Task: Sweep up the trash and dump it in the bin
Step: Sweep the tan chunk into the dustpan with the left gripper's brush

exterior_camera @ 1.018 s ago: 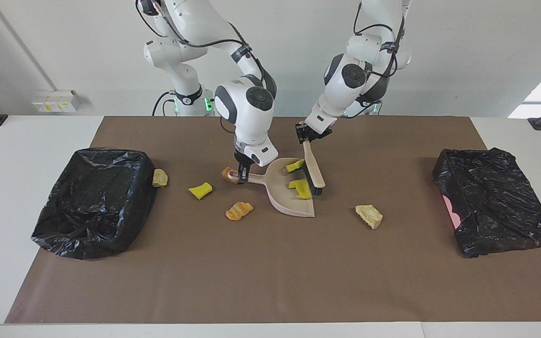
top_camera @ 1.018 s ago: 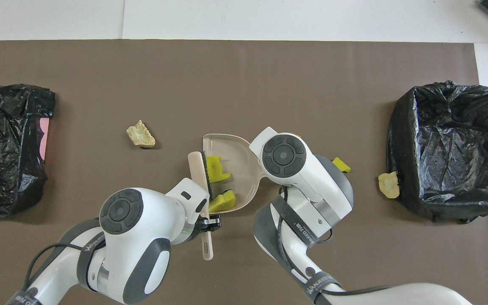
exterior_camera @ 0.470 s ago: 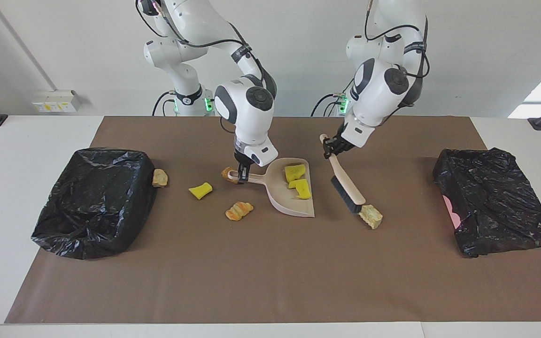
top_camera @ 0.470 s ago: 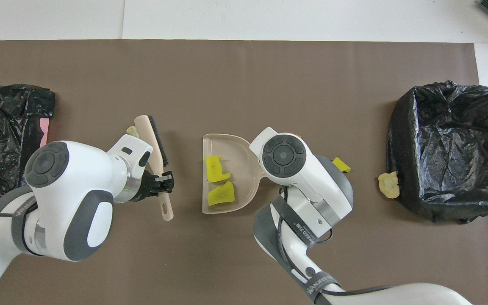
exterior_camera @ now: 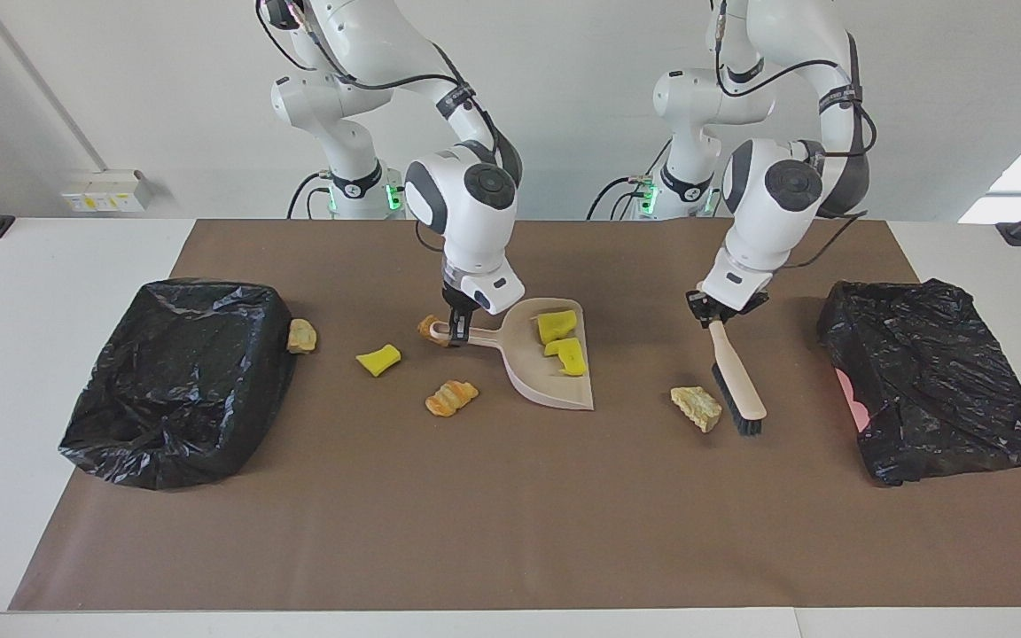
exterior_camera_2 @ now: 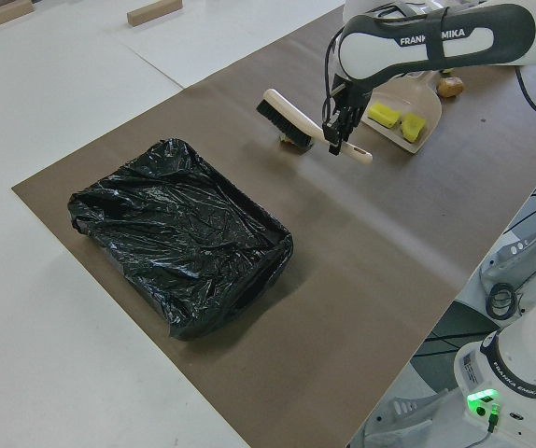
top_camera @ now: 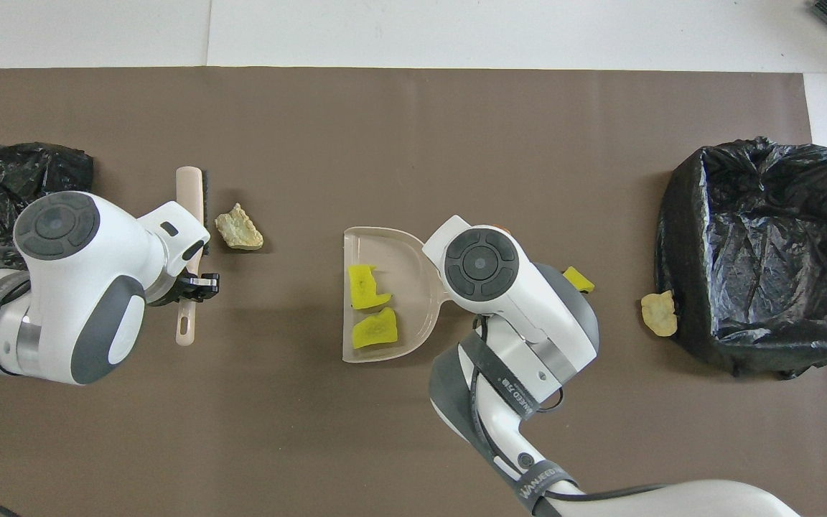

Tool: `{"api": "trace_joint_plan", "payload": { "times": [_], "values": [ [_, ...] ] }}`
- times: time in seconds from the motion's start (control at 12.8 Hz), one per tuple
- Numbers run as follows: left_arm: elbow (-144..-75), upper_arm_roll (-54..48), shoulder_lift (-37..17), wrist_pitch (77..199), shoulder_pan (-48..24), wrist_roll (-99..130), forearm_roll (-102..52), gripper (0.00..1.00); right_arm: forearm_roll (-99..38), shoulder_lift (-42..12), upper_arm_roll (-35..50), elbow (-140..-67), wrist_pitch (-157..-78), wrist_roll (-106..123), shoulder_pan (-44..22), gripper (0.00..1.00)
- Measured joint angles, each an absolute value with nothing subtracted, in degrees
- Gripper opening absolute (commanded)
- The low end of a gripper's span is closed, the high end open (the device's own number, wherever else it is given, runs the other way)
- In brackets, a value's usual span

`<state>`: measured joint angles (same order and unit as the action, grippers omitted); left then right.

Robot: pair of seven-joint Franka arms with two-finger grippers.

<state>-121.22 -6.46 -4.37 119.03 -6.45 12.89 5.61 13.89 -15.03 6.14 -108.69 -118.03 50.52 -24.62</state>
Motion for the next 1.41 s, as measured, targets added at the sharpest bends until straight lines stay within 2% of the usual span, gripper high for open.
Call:
{"api": "trace_joint_plan", "payload": {
  "times": [0.16, 0.31, 0.55, 1.17, 1.41],
  "values": [
    [-119.26, -6.71, -8.1, 119.07, -6.36, 11.76, 6.96, 0.0, 13.89, -15.03, 6.14, -108.69, -118.03, 50.52, -24.62, 0.0],
    [-119.14, -7.47, -9.16, 118.9, -6.55, 11.48, 7.06, 0.0, 13.89, -15.03, 6.14, -108.7, -118.03, 50.52, -24.62, 0.0],
    [-120.61, -8.24, -8.82, 117.98, -9.07, 11.33, 6.27, 0.0, 13.89, -15.03, 6.14, -108.7, -118.03, 50.52, -24.63, 0.0],
    [-122.51, -8.69, -5.08, 111.75, -24.62, 12.77, -6.53, 0.0, 13.89, -15.03, 6.14, -108.75, -117.96, 50.51, -24.62, 0.0],
    [-122.53, -8.74, -4.68, 111.7, -27.65, 13.69, -9.06, 0.0, 13.89, -14.98, 6.1, -108.75, -117.47, 50.42, -24.37, 0.0]
  ]
}}
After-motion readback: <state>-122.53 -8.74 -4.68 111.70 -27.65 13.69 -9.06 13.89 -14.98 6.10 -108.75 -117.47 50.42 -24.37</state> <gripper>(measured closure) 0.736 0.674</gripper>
